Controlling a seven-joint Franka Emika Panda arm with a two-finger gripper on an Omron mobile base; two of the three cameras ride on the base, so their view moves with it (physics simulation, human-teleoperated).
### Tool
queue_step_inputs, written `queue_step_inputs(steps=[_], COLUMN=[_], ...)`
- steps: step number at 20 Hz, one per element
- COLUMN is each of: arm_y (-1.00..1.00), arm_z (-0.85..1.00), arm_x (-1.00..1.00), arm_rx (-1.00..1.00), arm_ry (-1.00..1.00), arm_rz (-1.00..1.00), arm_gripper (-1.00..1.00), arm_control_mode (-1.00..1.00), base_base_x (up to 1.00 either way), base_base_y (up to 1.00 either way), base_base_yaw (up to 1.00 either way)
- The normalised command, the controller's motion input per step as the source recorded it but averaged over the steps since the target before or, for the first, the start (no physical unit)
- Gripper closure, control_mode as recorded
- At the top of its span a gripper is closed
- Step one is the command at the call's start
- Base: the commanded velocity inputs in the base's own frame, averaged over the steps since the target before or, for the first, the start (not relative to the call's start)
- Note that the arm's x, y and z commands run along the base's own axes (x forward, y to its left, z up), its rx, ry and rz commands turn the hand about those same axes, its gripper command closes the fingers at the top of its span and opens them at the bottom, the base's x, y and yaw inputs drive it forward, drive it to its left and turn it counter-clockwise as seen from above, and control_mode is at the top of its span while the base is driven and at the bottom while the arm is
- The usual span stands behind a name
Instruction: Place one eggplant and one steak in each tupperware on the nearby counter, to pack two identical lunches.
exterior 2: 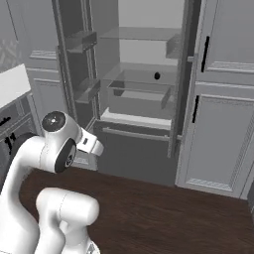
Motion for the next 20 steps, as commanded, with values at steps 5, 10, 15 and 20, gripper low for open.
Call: queue_step_inputs(steps=[5, 10, 15, 20], arm_y=[0.0, 0.0, 0.0, 0.0], arm_z=[0.0, 0.0, 0.0, 0.0], arm_x=[0.0, 0.0, 0.0, 0.0], arm_rx=[0.0, 0.0, 0.0, 0.0], arm_ry=[0.0, 0.0, 0.0, 0.0], arm_rz=[0.0, 0.0, 0.0, 0.0], arm_gripper=[-1.0, -1.0, -1.0, -1.0], arm_control_mode=[1.0, 1.0, 1.0, 1.0], base_base_x=[0.59, 0.77, 0.99, 0.95], base_base_y=[0.23, -0.26, 0.0, 0.0], base_base_yaw=[-0.04, 0.0, 0.0, -0.01])
